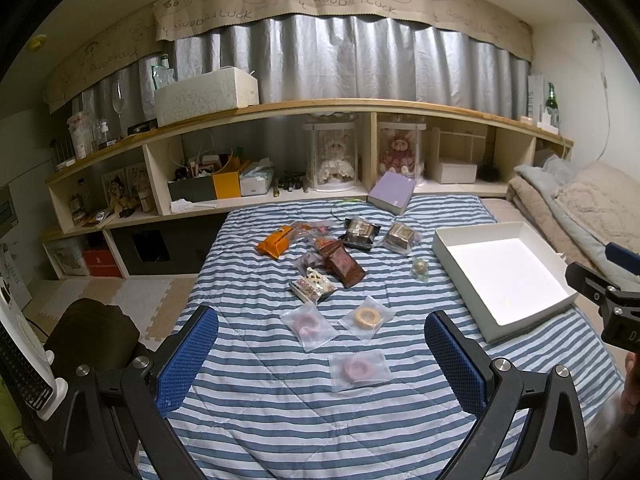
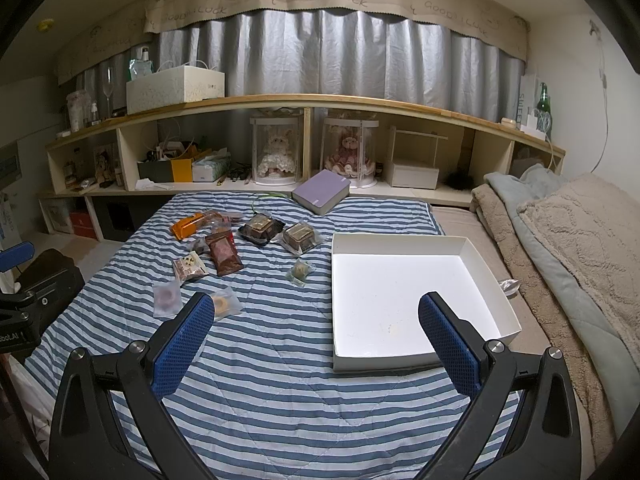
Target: Organize snacks
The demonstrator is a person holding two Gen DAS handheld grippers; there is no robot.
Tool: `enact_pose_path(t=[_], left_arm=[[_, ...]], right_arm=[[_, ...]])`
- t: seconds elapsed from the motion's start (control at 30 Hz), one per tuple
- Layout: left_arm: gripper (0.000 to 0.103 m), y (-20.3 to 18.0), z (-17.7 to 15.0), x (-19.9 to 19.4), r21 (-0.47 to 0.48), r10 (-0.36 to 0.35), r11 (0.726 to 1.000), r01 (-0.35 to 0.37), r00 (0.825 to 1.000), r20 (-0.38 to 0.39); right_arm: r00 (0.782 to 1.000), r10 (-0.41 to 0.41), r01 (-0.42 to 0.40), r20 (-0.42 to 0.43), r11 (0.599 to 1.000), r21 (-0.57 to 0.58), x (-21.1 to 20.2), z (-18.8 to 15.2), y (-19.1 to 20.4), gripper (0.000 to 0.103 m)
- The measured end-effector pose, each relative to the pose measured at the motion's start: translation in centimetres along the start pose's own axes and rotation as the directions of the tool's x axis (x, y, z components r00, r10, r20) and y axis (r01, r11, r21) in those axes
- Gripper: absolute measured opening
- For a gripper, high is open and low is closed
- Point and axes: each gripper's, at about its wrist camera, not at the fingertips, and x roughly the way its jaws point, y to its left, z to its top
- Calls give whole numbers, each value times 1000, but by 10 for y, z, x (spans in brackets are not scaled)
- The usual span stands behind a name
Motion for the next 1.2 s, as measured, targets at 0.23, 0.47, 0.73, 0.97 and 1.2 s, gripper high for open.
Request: enact_pose_path(t=[0.23, 0.47, 0.73, 0.97, 1.2], left_arm=[[103, 0, 0, 0, 0, 0, 1000, 0, 1000, 1], [103, 0, 0, 0, 1, 1, 1000, -1, 1000, 2], [103, 0, 0, 0, 0, 0, 1000, 0, 1000, 4], [103, 0, 0, 0, 1, 0, 1000, 0, 1000, 5], [103, 2, 14, -9, -4, -1, 1000, 1, 1000, 12]], right_arm=[[1000, 0, 0, 1, 1000, 1, 0, 0, 0, 103], [1000, 1, -1, 2, 1000, 1, 0, 0, -1, 103], [1000, 1, -1, 2, 1000, 2, 0, 0, 0, 103], [1000, 2, -2, 3, 1000, 2, -1, 0, -1, 103], [1000, 0, 0, 9, 1000, 8, -2, 1, -2, 103]])
